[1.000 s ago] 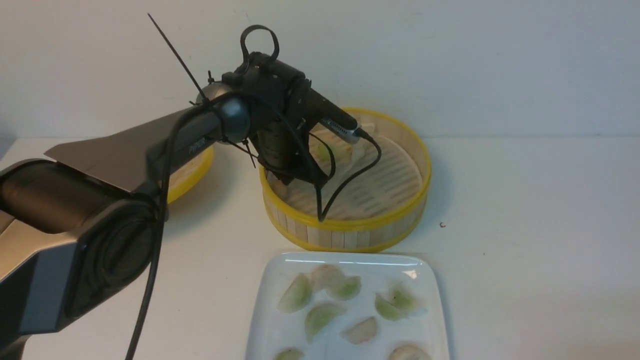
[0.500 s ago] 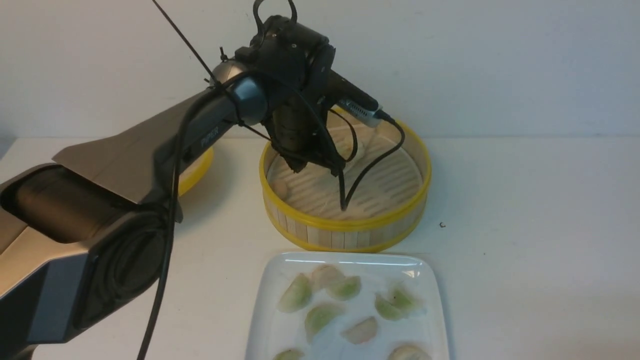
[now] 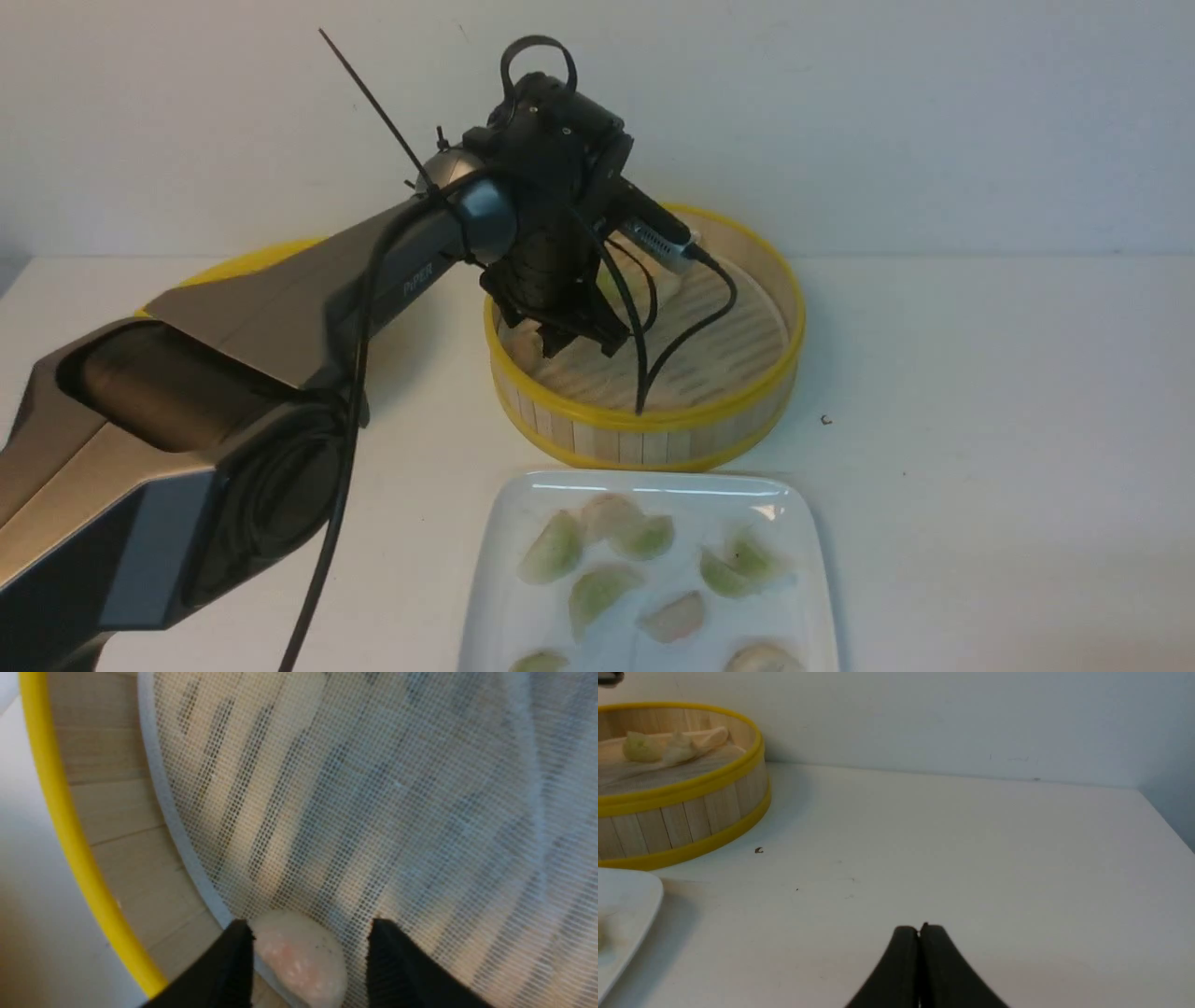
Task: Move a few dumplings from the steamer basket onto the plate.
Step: Use the left arm to grab a dumpling from the steamer, then use the left arm to put the dumpling into the plate
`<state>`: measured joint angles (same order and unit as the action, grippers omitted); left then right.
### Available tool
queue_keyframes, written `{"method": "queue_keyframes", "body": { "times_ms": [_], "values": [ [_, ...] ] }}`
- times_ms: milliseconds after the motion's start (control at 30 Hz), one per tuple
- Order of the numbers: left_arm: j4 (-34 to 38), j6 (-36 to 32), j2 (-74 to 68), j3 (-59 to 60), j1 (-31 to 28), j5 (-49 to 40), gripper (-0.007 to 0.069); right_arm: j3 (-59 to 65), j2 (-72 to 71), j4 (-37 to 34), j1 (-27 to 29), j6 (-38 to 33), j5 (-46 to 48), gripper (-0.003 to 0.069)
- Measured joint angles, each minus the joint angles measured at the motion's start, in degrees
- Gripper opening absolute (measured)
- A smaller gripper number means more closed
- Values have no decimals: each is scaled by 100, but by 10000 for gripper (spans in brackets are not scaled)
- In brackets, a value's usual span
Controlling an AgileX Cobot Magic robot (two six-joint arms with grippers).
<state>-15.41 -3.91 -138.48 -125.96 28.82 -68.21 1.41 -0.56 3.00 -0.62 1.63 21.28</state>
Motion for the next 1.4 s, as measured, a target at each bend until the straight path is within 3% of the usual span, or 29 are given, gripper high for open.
{"method": "queue_keyframes", "body": {
  "times_ms": [167, 600, 700, 800, 1400],
  "values": [
    [-5, 23, -121, 0, 0, -23, 375, 0, 0, 0, 0, 0, 0, -15],
    [-84, 26, -169, 0, 0, -25, 375, 0, 0, 0, 0, 0, 0, -15],
    [-132, 33, -175, 0, 0, -25, 335, 0, 0, 0, 0, 0, 0, -15],
    [-176, 68, -175, -24, 0, -25, 232, 0, 0, 0, 0, 0, 0, -15],
    [-81, -47, 781, -31, 5, -161, 227, 0, 0, 0, 0, 0, 0, -15]
  ]
}}
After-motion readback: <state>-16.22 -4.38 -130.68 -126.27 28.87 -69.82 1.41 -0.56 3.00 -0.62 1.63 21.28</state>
